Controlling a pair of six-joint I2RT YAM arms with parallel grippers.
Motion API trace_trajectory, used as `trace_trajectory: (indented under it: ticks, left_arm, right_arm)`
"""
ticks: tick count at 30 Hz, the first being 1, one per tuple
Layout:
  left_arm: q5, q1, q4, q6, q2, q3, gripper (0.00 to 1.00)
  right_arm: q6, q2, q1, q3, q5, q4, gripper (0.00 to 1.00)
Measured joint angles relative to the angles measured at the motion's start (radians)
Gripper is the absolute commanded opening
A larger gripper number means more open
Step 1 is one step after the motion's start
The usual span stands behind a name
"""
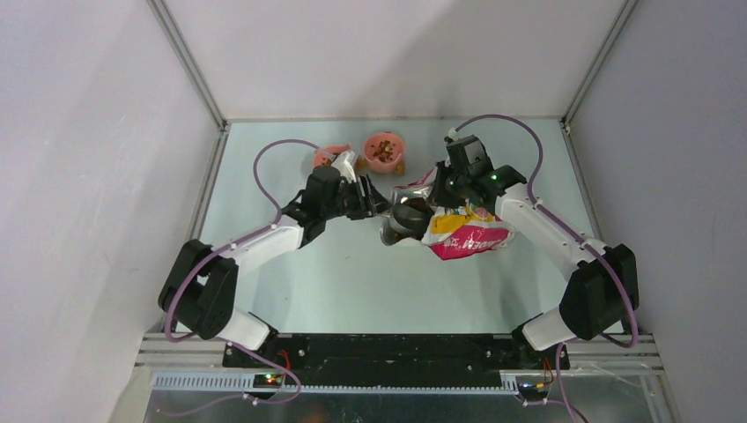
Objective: Serve the pet food
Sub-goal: Collect the pet food from the pet food bag.
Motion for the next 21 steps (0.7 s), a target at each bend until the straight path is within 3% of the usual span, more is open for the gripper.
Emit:
trace_trajectory:
  ticks: [7,13,16,21]
  left_arm:
    - [0.067,0.007,-0.099,0.000,-0.002,0.033,0.50]
    - [0.119,0.013,-0.138,0.000,0.007,0.059,0.28]
    - [0.152,0.017,-0.139,-0.003,0.012,0.067,0.04]
    - [0.159,0.018,-0.152,-0.001,0.016,0.077,0.00]
  right_arm:
    - [0.000,-0.012,-0.006,-0.016,-0.006,0.011,0.00]
    - [0.000,-0.016,-0.010,-0.018,-0.007,0.013,0.00]
    - [0.000,-0.018,-0.011,-0.021,-0.008,0.013,0.00]
    - [0.000,-0.026,-0.014,-0.031,-0.008,0.016,0.00]
